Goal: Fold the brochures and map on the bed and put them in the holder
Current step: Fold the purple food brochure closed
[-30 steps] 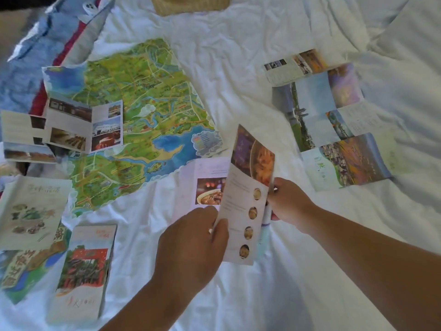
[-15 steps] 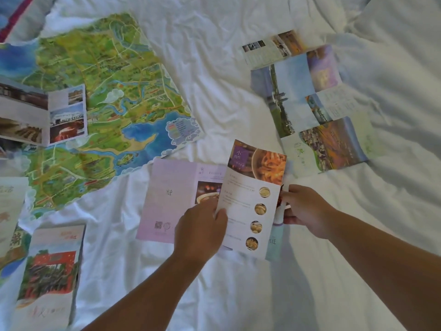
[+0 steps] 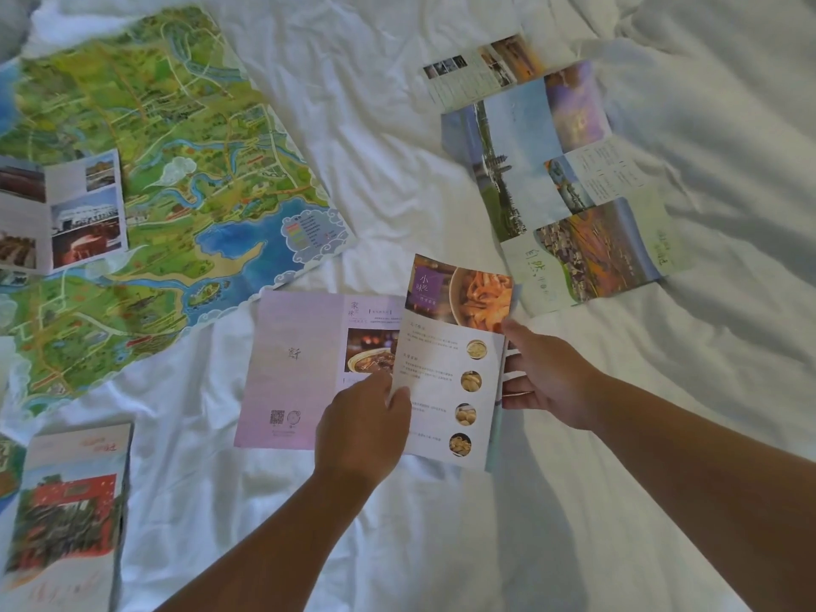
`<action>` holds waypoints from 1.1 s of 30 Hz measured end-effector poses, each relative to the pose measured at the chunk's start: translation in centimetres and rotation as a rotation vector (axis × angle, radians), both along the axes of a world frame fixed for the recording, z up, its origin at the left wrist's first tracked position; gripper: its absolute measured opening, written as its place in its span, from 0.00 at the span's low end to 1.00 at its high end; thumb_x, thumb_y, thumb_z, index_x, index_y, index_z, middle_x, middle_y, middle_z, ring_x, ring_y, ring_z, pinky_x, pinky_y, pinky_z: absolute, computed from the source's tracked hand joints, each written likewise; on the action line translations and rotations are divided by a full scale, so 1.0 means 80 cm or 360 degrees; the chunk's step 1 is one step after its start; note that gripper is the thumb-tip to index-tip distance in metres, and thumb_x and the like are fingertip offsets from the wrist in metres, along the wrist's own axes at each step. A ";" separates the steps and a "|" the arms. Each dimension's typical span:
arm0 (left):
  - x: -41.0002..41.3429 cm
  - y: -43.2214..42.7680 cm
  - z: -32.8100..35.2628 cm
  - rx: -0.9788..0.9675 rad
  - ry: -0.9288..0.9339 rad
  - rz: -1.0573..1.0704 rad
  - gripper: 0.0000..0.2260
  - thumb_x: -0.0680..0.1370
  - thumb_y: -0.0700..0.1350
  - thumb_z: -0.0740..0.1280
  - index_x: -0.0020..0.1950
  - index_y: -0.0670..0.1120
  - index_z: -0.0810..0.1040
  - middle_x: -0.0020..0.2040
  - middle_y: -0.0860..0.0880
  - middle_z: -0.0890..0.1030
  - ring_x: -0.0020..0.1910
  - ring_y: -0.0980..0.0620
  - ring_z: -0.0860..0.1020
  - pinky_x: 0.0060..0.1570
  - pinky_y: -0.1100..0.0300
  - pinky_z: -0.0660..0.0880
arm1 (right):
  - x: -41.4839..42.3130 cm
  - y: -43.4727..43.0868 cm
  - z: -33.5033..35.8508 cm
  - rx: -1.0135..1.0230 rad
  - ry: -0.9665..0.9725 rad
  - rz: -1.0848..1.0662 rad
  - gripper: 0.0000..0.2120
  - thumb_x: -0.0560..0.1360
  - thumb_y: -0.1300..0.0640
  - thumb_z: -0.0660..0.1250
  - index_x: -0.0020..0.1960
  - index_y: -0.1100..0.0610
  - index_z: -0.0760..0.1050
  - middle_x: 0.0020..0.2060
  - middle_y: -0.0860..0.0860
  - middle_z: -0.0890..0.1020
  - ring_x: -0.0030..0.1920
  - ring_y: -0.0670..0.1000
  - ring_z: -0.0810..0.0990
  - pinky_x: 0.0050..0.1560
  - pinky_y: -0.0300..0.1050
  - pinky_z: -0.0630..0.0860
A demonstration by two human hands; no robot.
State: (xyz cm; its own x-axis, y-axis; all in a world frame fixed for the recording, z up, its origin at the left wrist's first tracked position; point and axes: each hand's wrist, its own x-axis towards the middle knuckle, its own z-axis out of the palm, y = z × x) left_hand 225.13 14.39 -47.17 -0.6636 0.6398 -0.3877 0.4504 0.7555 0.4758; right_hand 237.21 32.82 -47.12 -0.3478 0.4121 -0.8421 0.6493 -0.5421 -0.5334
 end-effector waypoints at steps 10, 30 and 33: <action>0.014 0.000 -0.006 0.0038 -0.0117 -0.0069 0.05 0.81 0.57 0.58 0.48 0.59 0.68 0.41 0.64 0.71 0.35 0.62 0.73 0.33 0.71 0.67 | 0.000 0.006 0.000 0.0329 -0.0054 0.0160 0.07 0.81 0.59 0.62 0.52 0.54 0.80 0.47 0.54 0.86 0.47 0.58 0.85 0.51 0.56 0.82; 0.011 -0.009 -0.006 0.0053 -0.0323 -0.0066 0.15 0.79 0.63 0.59 0.62 0.58 0.70 0.57 0.59 0.80 0.51 0.57 0.79 0.51 0.58 0.77 | 0.055 0.047 0.014 0.0519 -0.0185 0.0038 0.06 0.77 0.60 0.64 0.51 0.58 0.79 0.45 0.57 0.85 0.46 0.60 0.84 0.49 0.57 0.81; 0.029 -0.007 0.006 0.0194 -0.0528 -0.0139 0.24 0.74 0.66 0.63 0.67 0.69 0.59 0.59 0.68 0.73 0.57 0.62 0.75 0.48 0.67 0.72 | 0.037 0.034 0.014 0.0501 -0.0104 0.0068 0.06 0.76 0.59 0.64 0.48 0.56 0.80 0.44 0.56 0.86 0.45 0.58 0.84 0.50 0.56 0.81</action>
State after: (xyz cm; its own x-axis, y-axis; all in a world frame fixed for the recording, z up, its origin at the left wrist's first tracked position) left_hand 227.41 13.81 -46.67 -0.4551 0.7432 -0.4904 0.3165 0.6498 0.6911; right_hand 240.17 35.53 -46.01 -0.3197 0.6419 -0.6970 0.7066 -0.3286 -0.6267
